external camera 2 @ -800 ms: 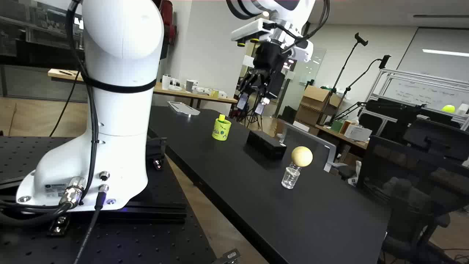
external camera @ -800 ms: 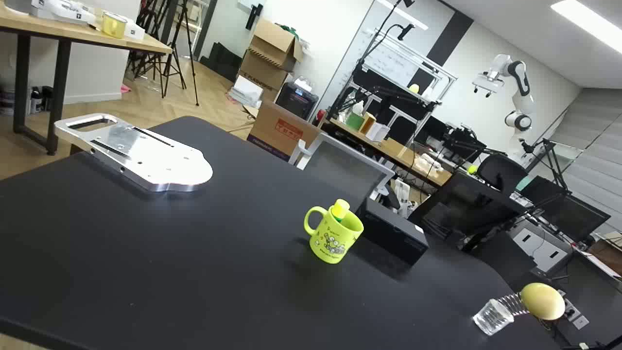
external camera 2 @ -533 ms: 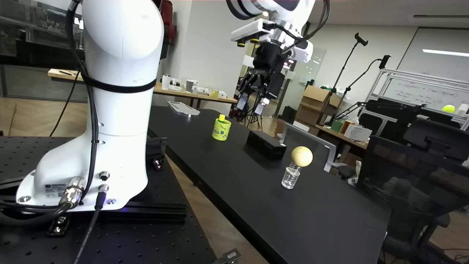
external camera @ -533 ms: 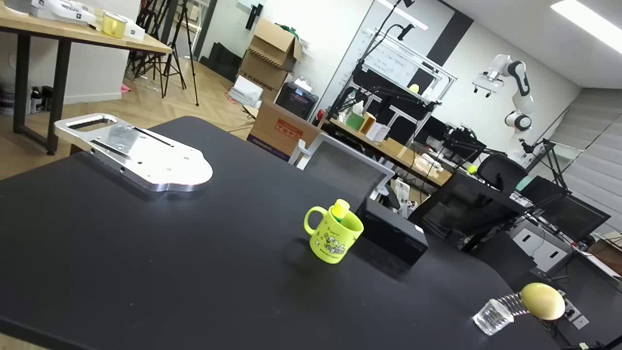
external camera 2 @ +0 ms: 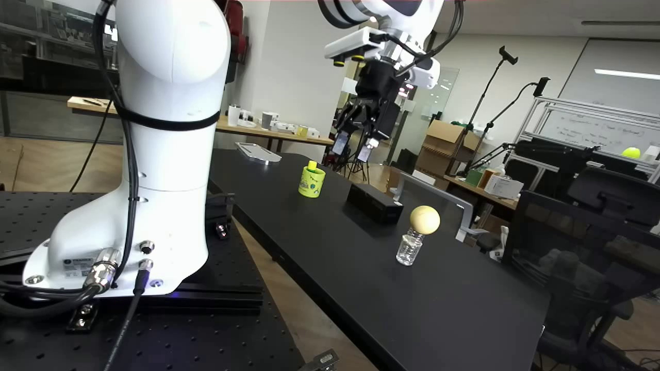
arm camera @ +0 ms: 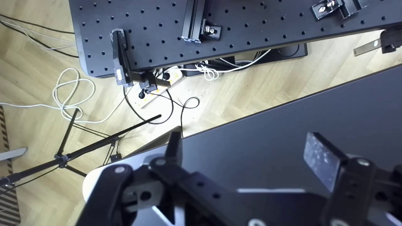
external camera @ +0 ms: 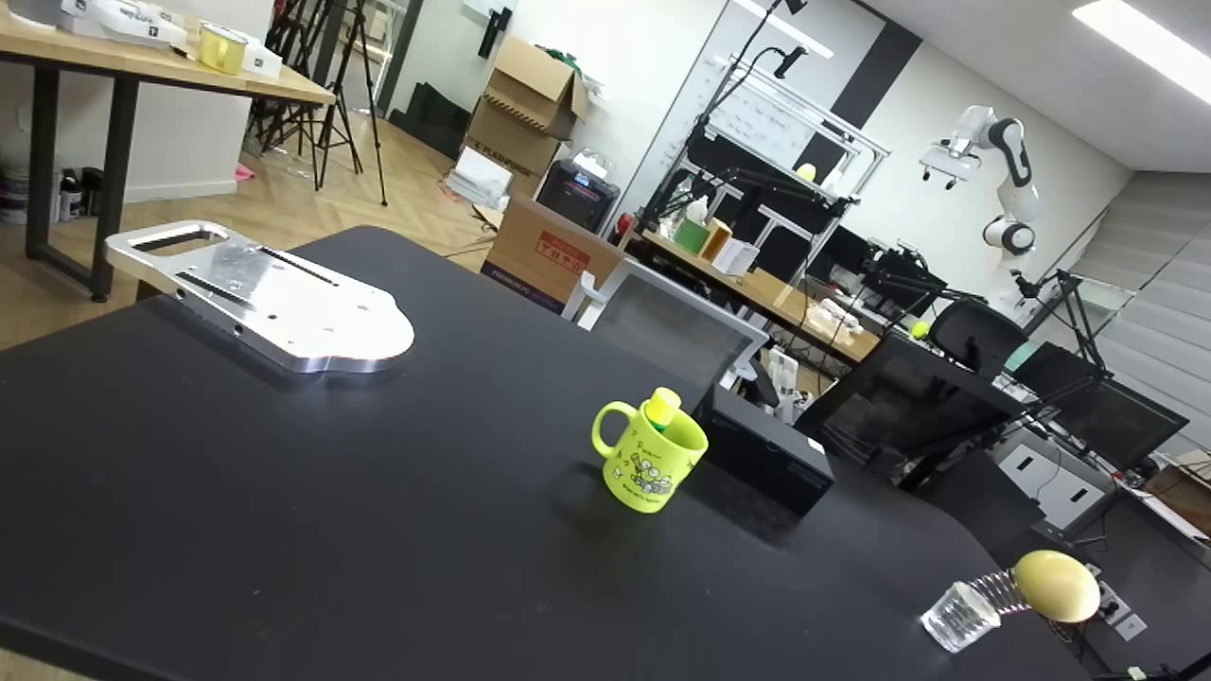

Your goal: Put the paper glue on the black box

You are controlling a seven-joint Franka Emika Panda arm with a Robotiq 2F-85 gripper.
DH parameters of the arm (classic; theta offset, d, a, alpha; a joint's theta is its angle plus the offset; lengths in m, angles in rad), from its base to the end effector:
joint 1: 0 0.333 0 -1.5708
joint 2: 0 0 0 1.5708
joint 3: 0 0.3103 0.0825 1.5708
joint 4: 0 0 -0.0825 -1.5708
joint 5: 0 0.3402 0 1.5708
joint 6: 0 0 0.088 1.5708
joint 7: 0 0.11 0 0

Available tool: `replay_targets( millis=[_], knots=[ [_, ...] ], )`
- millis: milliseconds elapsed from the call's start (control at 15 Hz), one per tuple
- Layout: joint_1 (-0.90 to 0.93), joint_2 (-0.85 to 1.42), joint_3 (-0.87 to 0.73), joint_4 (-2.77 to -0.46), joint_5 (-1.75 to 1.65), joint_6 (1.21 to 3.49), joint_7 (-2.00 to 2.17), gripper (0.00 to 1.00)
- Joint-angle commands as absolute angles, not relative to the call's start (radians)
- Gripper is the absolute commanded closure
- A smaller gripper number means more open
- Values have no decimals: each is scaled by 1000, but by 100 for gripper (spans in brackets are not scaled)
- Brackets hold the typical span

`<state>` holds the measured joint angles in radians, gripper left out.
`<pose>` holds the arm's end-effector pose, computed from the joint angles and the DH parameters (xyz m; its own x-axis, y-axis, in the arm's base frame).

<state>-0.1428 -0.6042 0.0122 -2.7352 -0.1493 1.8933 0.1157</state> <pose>0.2798 -0.0484 0.3975 0.9550 -0.1970 -0.2219 -0.1638 -0.9735 0.1595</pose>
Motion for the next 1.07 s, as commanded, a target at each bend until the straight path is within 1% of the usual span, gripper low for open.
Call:
replay_targets(
  millis=[0, 267, 400, 467, 1000],
  knots=[
    [-116, -580, -1, -2716, -157, 1915, 92, 0],
    [-77, -512, 34, -2658, -143, 1977, 103, 0],
    [-72, -471, 49, -2621, -122, 1948, 139, 0],
    [-127, -603, 0, -2734, -155, 1897, 113, 0],
    [-125, -600, -3, -2734, -155, 1902, 109, 0]
  ],
)
